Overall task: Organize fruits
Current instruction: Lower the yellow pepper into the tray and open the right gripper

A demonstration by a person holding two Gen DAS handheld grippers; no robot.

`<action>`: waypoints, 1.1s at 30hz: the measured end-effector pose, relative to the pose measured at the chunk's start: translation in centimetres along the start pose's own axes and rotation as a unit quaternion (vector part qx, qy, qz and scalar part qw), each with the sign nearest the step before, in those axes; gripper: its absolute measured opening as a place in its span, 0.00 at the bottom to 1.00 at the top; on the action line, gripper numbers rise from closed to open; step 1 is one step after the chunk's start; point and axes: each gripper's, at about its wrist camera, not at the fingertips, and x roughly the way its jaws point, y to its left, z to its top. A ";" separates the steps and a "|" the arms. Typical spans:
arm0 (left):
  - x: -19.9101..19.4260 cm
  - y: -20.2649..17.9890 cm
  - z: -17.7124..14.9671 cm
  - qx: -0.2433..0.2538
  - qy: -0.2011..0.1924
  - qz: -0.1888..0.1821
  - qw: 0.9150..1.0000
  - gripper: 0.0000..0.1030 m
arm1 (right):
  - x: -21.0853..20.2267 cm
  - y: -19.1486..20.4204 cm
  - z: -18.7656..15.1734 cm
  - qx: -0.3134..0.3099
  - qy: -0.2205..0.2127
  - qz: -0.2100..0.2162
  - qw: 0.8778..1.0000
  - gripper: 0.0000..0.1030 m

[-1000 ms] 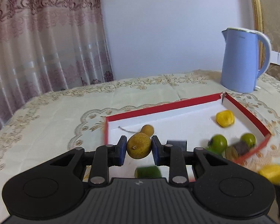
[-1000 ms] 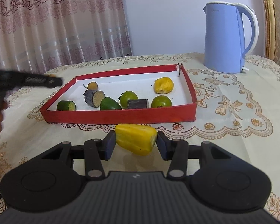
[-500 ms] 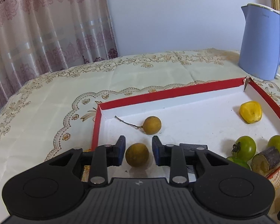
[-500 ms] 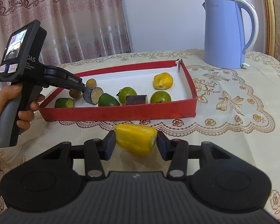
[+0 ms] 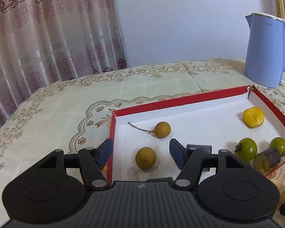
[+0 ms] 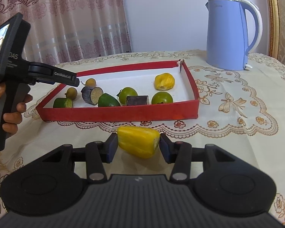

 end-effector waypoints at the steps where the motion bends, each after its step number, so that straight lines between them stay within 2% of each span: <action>1: -0.2 0.1 -0.1 -0.001 -0.001 0.001 1.000 0.63 | 0.0 0.0 0.0 -0.001 0.000 -0.001 1.000 0.44; 7: -0.9 0.4 -0.8 -0.004 -0.001 0.004 1.000 0.64 | -0.1 0.1 0.2 -0.003 -0.001 -0.003 1.000 0.44; 20: -2.3 1.5 -2.6 -0.027 -0.011 0.019 0.999 0.77 | -0.5 0.8 1.9 -0.016 -0.021 -0.009 1.000 0.44; 27: -2.0 1.7 -3.6 -0.038 -0.026 0.030 0.998 0.82 | 0.0 1.3 4.8 -0.028 -0.045 -0.013 0.999 0.44; 31: -2.2 1.7 -3.9 -0.029 -0.039 0.032 0.998 0.84 | 0.8 1.6 6.9 -0.030 -0.061 -0.016 0.998 0.44; 33: -2.2 1.4 -3.9 -0.018 -0.044 0.047 0.998 0.84 | 1.3 1.8 8.0 -0.028 -0.065 -0.015 0.997 0.44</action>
